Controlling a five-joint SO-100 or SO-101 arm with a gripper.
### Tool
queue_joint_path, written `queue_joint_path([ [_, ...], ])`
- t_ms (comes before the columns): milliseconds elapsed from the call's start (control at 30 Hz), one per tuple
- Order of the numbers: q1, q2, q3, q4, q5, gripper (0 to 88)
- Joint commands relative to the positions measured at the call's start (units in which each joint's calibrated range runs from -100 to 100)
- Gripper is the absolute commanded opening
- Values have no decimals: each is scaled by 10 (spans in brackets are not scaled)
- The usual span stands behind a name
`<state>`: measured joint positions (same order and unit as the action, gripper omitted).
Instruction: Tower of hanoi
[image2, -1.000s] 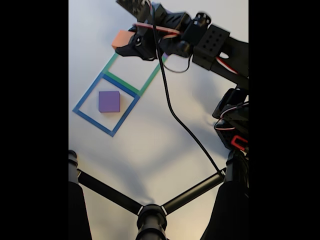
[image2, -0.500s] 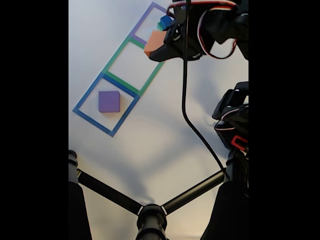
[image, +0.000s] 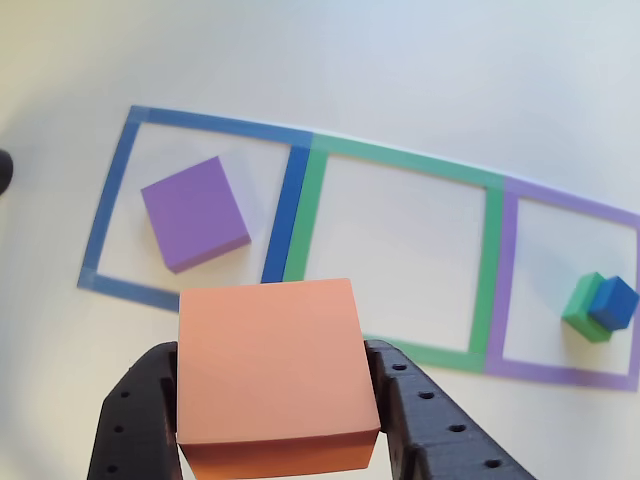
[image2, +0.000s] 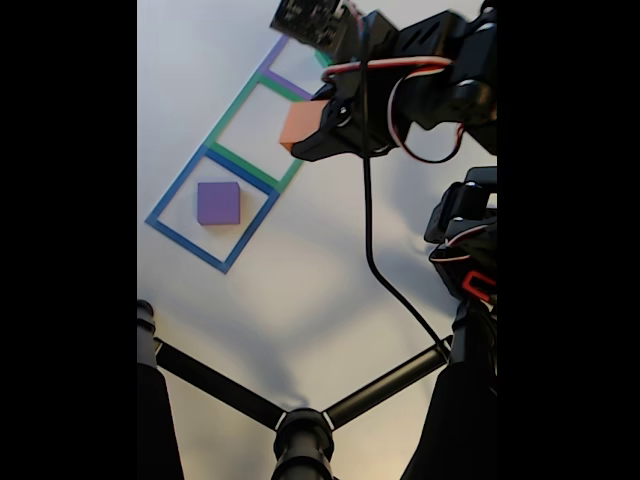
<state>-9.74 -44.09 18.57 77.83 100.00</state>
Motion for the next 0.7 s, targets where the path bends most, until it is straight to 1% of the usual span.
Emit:
queue_joint_path([
  [0,-9,-55,213,-233,0,96],
  [167,-38,-76,417,-493,0,95],
  [267,-61,-67,492,-613,0,95],
  [433,-85,-1,562,-791,0,95],
  [567,-81,87,602,-942,0,95],
  [667,-78,148,620,-1030,0,96],
])
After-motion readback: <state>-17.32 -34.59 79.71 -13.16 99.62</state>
